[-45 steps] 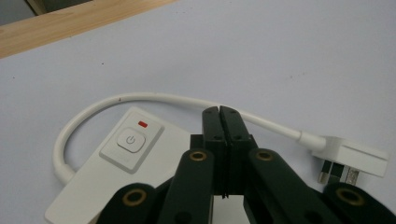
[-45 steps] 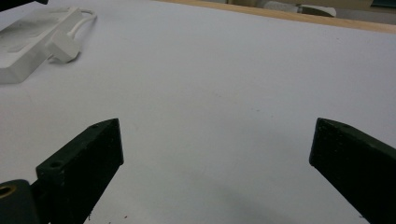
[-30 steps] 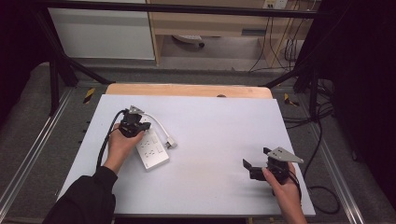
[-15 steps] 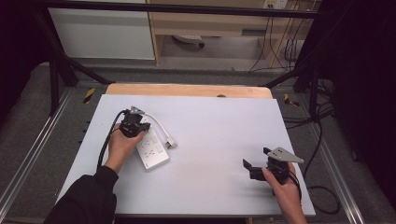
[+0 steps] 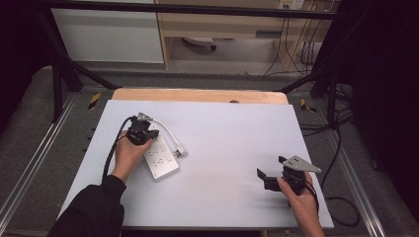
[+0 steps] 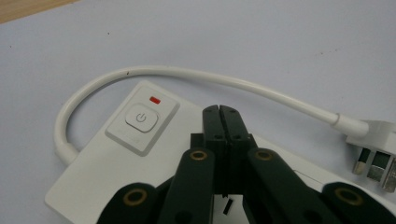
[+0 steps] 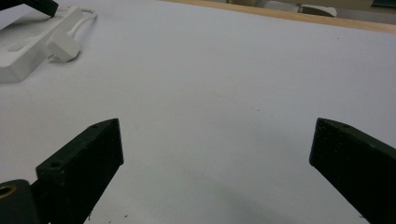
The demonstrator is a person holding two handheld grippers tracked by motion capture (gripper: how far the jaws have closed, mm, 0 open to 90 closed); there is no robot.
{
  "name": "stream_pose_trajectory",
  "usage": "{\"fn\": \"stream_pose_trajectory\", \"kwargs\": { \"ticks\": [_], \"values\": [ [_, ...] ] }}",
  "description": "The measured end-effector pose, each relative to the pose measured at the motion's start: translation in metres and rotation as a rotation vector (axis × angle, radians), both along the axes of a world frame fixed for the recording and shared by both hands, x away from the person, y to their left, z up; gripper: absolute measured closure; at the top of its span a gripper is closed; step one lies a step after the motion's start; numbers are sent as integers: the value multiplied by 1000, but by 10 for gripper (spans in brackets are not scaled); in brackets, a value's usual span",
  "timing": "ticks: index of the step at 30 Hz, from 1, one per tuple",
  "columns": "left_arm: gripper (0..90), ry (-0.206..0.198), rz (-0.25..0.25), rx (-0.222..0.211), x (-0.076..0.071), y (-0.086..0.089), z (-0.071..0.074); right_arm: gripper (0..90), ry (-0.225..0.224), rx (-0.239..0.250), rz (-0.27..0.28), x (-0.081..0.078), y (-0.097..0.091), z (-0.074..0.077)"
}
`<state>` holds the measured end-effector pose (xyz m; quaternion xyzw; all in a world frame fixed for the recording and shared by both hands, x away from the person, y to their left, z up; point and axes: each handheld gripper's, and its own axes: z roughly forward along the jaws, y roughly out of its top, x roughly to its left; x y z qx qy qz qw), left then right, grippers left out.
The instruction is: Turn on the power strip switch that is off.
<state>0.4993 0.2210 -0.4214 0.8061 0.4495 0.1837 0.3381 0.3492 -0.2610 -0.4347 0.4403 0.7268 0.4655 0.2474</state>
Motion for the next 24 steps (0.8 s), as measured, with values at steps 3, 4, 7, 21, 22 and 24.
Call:
{"fn": "stream_pose_trajectory", "kwargs": {
  "ticks": [3,4,7,21,22,24],
  "values": [
    [900,7,6,-9,1,2,-2,33,-1,1,0,0,0,0],
    [900,3,9,-17,1,3,-3,34,-1,2,0,0,0,0],
    [900,-6,12,-35,-1,4,-4,33,0,3,-1,0,0,0],
    [900,-22,11,-27,-1,4,-5,34,1,0,1,0,0,0],
    [900,-23,11,-27,-1,4,-5,33,0,0,0,0,0,0],
    [900,-17,14,-30,-2,4,-5,33,0,2,0,0,0,0]
  ]
}}
